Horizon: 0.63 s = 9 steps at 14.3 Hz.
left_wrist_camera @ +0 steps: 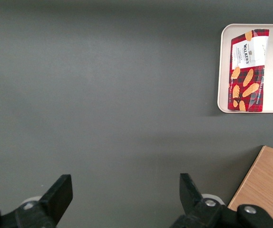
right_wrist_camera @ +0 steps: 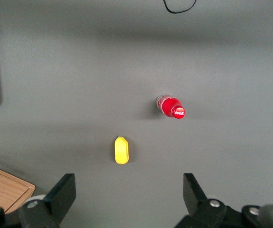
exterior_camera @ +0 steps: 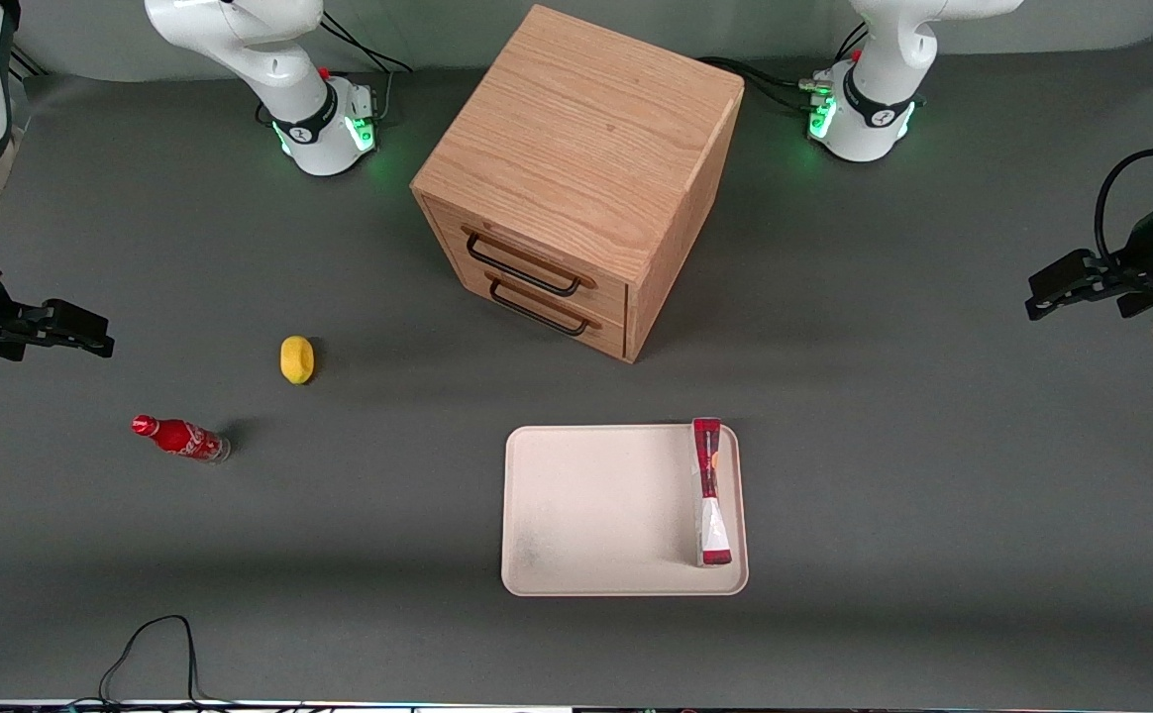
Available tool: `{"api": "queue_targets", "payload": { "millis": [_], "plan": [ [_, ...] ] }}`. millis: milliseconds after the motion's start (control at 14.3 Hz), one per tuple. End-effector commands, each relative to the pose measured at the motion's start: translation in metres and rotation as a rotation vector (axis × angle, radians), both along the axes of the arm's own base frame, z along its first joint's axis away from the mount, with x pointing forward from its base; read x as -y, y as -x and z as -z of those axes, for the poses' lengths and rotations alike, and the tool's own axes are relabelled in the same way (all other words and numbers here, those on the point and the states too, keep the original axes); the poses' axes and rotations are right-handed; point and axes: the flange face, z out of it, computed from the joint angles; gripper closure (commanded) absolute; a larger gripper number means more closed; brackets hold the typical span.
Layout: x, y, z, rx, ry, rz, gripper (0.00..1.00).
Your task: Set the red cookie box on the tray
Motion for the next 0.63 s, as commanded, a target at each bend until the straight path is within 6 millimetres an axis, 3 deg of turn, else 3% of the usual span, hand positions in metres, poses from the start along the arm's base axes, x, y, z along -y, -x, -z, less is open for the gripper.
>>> {"api": "queue_targets", "payload": {
  "millis": [0,560],
  "plan": [
    [0.0012,0.0051,-0.0072,0.024,-0.005,-0.014,0.00],
    [-0.0014,0.0048,-0.0062,0.020,-0.003,-0.018,0.00]
  ]
}}
